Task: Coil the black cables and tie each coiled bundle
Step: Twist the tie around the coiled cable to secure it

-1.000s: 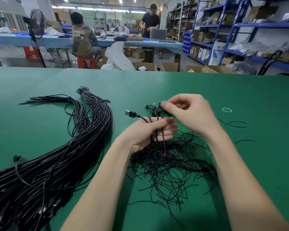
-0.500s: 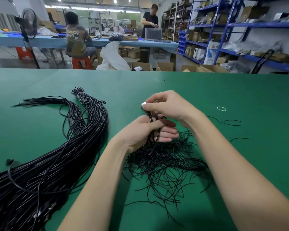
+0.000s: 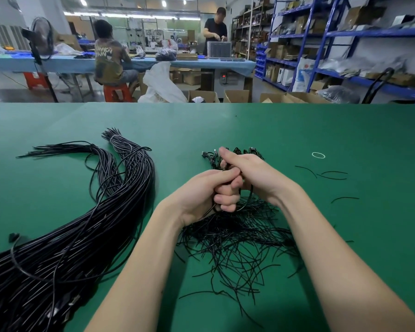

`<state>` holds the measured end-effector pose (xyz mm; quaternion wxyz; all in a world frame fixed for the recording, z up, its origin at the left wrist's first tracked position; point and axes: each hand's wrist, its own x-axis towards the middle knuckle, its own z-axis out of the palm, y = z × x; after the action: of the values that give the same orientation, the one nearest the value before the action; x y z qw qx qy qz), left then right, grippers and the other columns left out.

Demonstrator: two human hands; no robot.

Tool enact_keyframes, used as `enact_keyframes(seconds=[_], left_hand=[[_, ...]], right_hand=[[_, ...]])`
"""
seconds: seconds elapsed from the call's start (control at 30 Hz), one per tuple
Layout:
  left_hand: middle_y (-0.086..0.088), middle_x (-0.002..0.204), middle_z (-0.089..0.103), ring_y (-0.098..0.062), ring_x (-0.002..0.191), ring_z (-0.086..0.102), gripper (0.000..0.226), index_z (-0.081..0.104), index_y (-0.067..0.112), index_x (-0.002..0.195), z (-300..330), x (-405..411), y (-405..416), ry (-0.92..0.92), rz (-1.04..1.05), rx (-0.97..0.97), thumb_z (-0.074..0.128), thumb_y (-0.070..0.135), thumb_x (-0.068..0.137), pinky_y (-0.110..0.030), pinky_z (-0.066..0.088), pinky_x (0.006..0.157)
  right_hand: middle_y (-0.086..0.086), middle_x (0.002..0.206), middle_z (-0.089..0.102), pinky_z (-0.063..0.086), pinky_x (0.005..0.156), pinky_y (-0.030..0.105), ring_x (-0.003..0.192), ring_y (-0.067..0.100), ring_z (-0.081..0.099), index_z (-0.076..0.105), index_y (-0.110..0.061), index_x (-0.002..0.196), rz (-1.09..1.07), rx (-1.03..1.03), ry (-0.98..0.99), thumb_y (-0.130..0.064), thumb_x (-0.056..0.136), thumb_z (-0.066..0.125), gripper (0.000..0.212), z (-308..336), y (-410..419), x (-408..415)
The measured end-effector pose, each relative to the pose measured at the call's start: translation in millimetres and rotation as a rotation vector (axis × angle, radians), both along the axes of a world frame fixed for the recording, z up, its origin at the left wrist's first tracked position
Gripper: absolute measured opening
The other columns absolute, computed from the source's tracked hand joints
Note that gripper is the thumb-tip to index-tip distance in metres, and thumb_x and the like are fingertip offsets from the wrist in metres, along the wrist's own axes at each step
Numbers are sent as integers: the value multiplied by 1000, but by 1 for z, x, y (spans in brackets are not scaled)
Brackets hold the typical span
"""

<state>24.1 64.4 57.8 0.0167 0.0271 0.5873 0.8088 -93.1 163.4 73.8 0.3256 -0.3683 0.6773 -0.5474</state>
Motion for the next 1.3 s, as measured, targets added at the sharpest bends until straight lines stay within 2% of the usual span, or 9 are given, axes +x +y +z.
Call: enact_keyframes(seconds=[0.33,0.43,0.5,0.57,0.67,0.87,1.07,1.2,1.3], left_hand=[[10,55,22,-5,46,28,37,47,16,70,-2,-7,3,-16,168,196,44,29,105,-17,36,47],[9,58,25,-6,49,30,38,44,17,72,-3,-13,6,0,266,137,41,30,107,-17,31,47],[7,62,37,-8,57,37,35,49,15,78,-2,-15,7,28,330,67,41,32,107,-18,32,53],[2,78,60,-11,72,51,33,64,11,97,-2,-16,9,27,332,46,42,33,107,-24,40,64],[-6,96,68,-18,82,61,34,69,12,114,-3,-14,10,-59,263,88,46,37,105,-35,56,74],[-17,90,70,-25,74,69,28,56,7,107,1,-8,6,-170,186,138,41,31,108,-32,57,62],[-4,66,54,-14,52,45,20,32,17,94,-2,-9,8,-210,170,148,38,30,109,-22,39,49],[5,64,31,-10,52,29,15,36,17,98,-4,-10,10,-211,173,142,37,26,109,-22,34,50],[6,63,24,-9,51,22,22,48,14,96,-4,-11,12,-224,184,92,35,26,109,-22,29,48]], right_hand=[[-9,43,60,42,61,26,39,1,55,59,-21,43,-360,-6,86,-56,94,61,62,-5,-18,9],[-11,42,59,41,57,23,37,-2,51,61,-32,38,-540,-47,295,-52,95,59,61,-4,-21,8],[-14,39,56,37,48,17,38,1,52,61,-37,40,-609,-80,428,-50,95,57,57,-3,-23,9],[-15,38,53,37,48,27,44,9,54,61,-36,47,-664,-51,484,-52,95,55,51,-4,-25,13],[-4,42,48,32,52,30,54,19,51,49,-17,52,-737,17,615,-56,95,51,58,-11,-27,13],[-15,41,48,35,51,30,47,5,48,53,-27,53,-363,163,630,-65,95,49,57,1,-21,-8],[-13,42,33,27,54,33,44,7,31,35,-21,51,-268,143,524,-65,92,58,65,1,-18,-17],[-13,43,28,23,52,31,43,8,28,29,-21,49,-307,119,466,-67,89,61,69,-1,-19,-15],[-6,56,38,26,51,28,53,13,35,50,-23,60,-228,152,408,-69,86,64,55,-3,-11,-17]])
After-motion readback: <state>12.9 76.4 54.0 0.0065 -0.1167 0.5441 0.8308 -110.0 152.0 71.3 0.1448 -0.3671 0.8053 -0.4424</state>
